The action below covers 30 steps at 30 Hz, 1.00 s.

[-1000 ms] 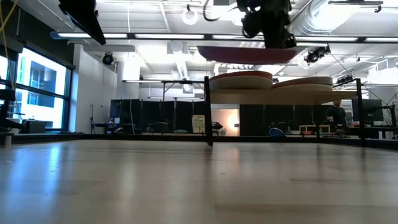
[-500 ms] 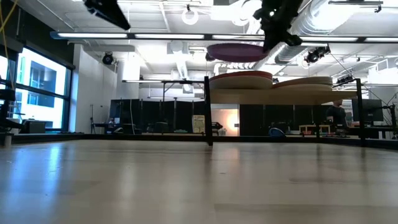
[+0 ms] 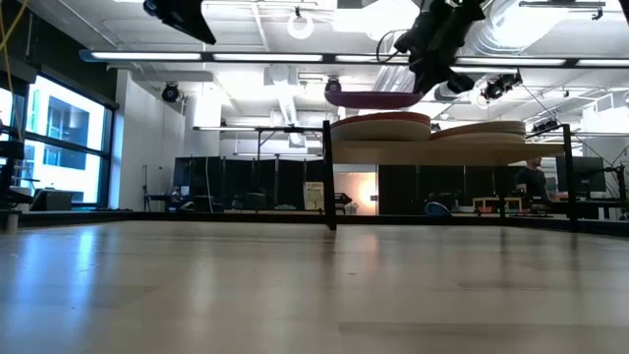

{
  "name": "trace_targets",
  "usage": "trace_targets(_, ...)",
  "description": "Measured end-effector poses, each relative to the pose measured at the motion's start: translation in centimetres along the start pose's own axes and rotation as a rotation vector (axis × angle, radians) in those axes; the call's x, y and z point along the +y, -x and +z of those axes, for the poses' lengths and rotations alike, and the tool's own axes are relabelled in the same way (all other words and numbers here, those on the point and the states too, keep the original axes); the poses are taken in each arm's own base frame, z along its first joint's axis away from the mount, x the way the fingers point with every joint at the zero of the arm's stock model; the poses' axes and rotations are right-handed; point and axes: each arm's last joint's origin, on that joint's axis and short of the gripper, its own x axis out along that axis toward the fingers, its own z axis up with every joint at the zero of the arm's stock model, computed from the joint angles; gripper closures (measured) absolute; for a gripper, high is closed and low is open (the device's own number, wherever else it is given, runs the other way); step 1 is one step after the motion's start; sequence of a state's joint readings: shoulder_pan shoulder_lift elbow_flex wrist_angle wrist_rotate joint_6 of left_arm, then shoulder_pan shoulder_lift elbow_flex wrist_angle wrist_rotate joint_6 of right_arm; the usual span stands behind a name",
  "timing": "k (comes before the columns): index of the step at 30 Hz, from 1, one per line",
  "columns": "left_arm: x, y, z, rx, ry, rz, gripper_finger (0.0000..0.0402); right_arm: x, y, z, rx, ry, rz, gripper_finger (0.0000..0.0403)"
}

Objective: Place and stack plates onto a shelf
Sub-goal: Stack the purple plate on top of the orange plate on the shelf

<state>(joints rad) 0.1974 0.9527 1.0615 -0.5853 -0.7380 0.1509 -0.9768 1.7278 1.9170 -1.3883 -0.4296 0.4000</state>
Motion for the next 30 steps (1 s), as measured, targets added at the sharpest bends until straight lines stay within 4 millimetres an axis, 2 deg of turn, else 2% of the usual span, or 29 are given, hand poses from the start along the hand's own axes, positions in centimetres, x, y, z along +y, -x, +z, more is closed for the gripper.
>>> trace_targets(7, 0.7, -0.6, -0.2, 0.020, 0.018, 0.021, 0.0298, -0.6, -1.3, -0.2, 0.113, -0.017, -0.047, 0.0403)
trace_targets(20, 1.0, -1.1, -0.3, 0.035, 0.026, -0.014, 0.0298, -0.4, -3.5, 0.4, 0.164, -0.010, -0.081, 0.0403)
trace_targets(30, 1.0, -1.1, -0.5, 0.051, 0.014, -0.017, 0.0298, -0.3, -3.7, 0.3, 0.147, 0.029, -0.144, 0.0402)
